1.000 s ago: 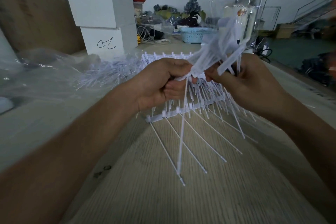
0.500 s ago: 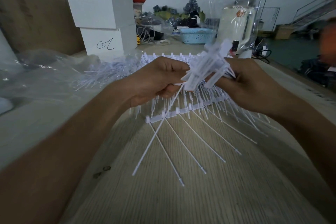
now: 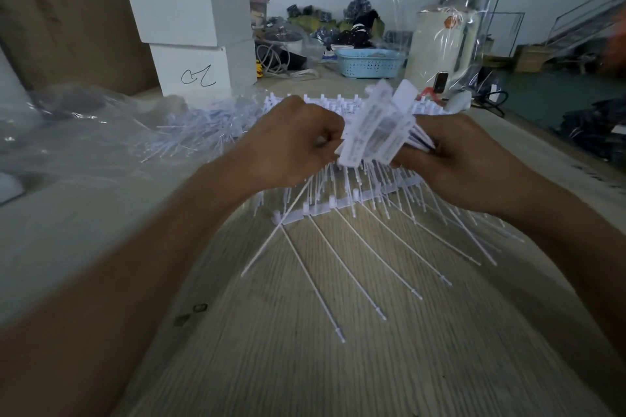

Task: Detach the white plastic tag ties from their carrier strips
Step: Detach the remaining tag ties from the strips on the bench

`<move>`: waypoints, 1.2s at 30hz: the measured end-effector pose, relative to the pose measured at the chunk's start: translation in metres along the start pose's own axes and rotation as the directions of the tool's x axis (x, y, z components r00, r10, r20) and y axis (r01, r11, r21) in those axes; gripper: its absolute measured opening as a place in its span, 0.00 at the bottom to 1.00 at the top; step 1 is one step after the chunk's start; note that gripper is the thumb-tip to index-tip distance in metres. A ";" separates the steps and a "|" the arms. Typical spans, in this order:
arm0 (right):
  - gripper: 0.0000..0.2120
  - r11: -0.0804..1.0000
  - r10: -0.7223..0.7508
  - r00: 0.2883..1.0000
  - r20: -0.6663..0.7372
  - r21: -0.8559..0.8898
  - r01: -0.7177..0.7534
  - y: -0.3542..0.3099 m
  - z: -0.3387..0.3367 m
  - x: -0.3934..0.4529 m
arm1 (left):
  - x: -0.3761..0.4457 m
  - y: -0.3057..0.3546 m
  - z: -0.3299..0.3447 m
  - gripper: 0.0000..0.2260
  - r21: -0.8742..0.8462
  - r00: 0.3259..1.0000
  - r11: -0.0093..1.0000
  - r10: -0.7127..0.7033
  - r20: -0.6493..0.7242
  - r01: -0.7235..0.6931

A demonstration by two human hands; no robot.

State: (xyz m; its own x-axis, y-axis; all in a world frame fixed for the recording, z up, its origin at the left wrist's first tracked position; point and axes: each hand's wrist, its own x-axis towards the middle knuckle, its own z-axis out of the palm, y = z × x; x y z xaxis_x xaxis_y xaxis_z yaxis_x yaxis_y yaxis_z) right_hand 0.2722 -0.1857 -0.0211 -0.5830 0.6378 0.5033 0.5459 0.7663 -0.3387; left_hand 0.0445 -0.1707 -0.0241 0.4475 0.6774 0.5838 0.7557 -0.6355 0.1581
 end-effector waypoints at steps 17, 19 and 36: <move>0.14 0.793 0.337 0.900 -0.277 0.599 -0.112 -0.030 0.052 0.011 | 0.005 0.030 0.011 0.13 -0.762 0.954 0.643 -0.268 -0.133 0.074; 0.12 0.792 0.328 0.889 -0.320 0.606 -0.075 -0.033 0.052 0.012 | 0.004 0.029 0.011 0.13 -0.744 0.961 0.664 -0.246 -0.129 0.070; 0.12 0.462 0.638 0.700 -0.320 0.886 -0.016 -0.022 0.029 0.015 | -0.009 0.068 0.045 0.19 -0.735 0.886 0.517 -0.112 0.450 0.438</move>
State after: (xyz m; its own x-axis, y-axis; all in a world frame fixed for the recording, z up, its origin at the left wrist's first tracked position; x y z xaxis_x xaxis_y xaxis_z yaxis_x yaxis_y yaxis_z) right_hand 0.2341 -0.1911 -0.0287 0.1332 0.9108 0.3907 -0.2716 0.4127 -0.8694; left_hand 0.1134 -0.2030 -0.0548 0.5272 0.8379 0.1415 0.2355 -0.3041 0.9231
